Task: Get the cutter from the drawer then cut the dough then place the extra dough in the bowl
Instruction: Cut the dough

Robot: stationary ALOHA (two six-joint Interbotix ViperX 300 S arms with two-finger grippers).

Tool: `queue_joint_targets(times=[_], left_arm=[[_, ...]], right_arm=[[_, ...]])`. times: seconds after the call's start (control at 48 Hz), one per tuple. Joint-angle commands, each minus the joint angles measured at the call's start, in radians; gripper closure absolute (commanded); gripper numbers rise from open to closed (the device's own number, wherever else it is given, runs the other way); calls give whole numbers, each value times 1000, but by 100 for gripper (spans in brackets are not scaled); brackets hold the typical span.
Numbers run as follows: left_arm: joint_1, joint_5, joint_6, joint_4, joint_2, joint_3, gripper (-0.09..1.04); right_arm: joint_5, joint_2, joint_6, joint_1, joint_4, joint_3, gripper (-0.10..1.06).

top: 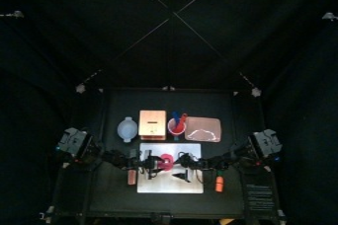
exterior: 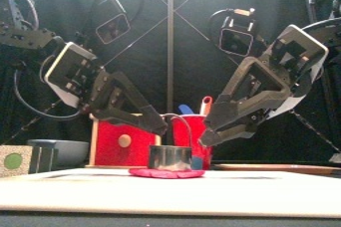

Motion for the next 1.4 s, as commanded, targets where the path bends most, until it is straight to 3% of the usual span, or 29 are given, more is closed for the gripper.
queue_joint_targets(times=[0.021,0.125,0.417,0.771,0.958,1.396], left_arm=[[14,-3,40,-11,-48,-9,14],[25,-2,67,-37,-61,11,14],[17,-25,66,-196,-58,89,15],[-60,-118,11,-212,115,26,24],[-72,-118,-37,-187,138,26,31],[-78,-124,-38,-187,158,28,40]], right_arm=[[23,-48,2,-23,-21,-26,0],[52,-52,0,-41,-51,-35,0],[272,-155,8,-153,-212,-69,0],[638,-166,11,-173,-376,-264,0],[775,-114,-3,-183,-402,-367,0],[854,-8,-5,-178,-400,-474,1]])
